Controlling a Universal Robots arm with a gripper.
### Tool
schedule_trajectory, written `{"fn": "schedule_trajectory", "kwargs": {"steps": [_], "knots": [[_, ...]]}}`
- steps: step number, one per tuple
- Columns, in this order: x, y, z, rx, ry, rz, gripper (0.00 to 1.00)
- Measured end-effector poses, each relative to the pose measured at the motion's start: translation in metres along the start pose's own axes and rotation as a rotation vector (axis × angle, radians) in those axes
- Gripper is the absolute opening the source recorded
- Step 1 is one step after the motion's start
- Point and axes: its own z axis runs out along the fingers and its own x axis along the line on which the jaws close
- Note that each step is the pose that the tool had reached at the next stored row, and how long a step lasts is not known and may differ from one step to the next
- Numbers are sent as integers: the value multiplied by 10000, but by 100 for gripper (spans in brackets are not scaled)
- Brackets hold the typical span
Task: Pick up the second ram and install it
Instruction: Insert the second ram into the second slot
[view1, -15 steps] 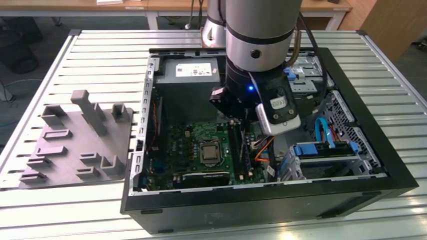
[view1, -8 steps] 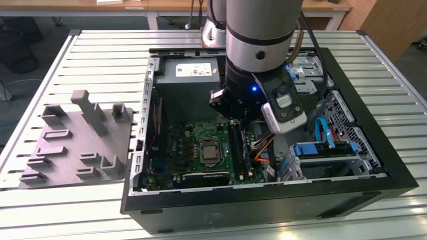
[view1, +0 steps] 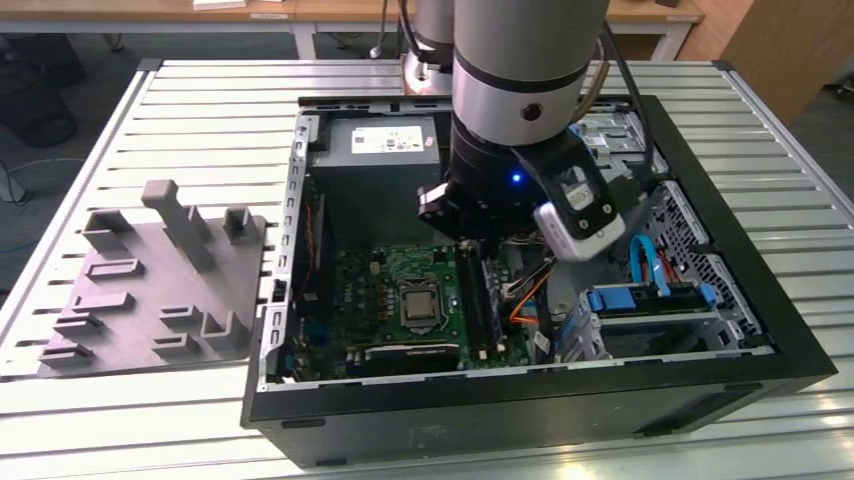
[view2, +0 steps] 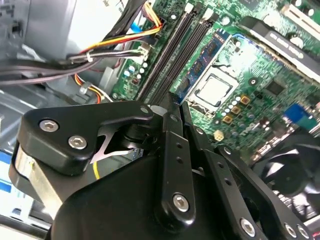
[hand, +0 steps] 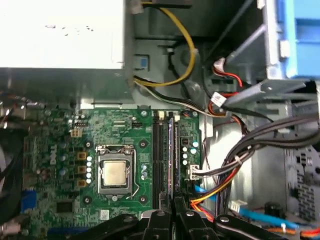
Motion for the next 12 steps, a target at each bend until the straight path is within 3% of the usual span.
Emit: {"fn": "schedule_trajectory", "kwargs": {"steps": [9,12], "knots": [[1,0,3,-109,140,-1556,14],[1,0,3,-124,157,-1759,14]]}}
